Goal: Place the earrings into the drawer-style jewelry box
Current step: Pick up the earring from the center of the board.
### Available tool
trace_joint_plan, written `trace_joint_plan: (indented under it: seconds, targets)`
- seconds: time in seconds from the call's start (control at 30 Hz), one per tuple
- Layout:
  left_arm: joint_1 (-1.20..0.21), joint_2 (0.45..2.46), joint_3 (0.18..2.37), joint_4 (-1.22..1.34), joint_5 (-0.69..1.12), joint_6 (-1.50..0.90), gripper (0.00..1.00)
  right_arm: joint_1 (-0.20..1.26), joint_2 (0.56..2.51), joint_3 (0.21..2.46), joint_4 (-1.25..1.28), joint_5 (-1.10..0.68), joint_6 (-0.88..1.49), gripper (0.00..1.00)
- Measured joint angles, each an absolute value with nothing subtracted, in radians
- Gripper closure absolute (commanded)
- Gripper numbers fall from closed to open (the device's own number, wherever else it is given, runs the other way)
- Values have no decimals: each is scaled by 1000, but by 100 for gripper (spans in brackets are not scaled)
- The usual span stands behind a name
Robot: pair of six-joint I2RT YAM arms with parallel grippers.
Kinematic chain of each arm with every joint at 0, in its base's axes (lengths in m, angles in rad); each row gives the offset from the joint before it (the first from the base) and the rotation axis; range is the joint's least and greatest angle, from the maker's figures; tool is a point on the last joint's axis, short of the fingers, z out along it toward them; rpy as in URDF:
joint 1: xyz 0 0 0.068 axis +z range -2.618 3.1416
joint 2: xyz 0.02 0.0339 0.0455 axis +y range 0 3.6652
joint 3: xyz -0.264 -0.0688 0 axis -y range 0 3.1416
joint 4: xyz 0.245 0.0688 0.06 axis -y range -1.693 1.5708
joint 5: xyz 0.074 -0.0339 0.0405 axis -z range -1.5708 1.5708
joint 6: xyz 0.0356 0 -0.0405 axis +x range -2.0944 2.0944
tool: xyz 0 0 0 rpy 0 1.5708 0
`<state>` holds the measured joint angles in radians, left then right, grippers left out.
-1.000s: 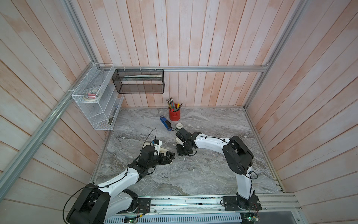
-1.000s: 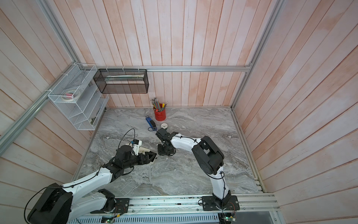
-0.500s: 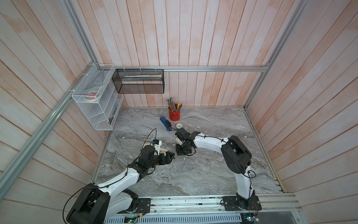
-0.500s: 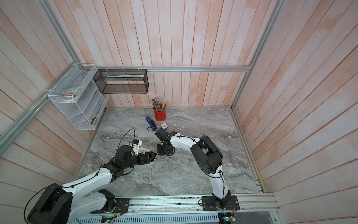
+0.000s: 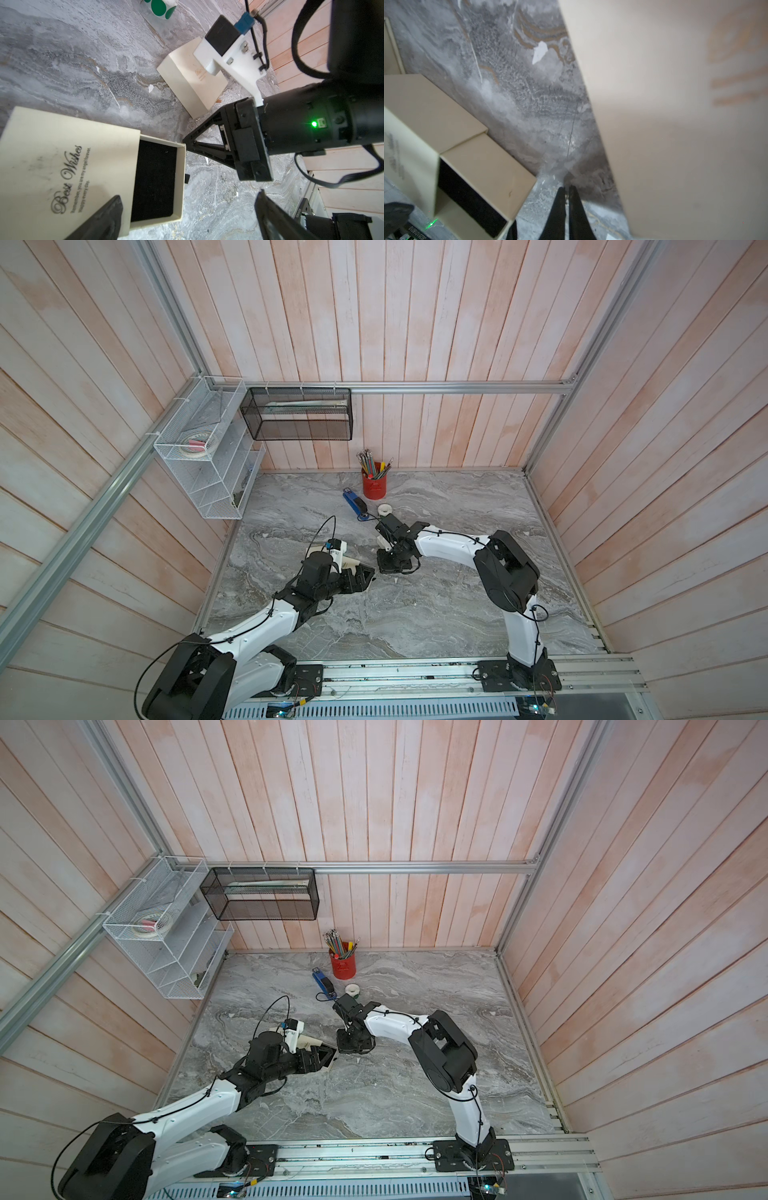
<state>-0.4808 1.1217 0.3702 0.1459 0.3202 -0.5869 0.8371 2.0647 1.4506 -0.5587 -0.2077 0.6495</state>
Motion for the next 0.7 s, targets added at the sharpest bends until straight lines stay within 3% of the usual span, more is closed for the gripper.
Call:
trace_joint_plan:
  seconds: [0.4, 0.7]
  targets:
    - [-481, 1111, 372, 121, 298, -587, 0, 837, 2057, 1445, -558, -208, 652, 100]
    - [-437, 1075, 427, 40, 253, -587, 0, 834, 1906, 1312, -445, -262, 681, 100]
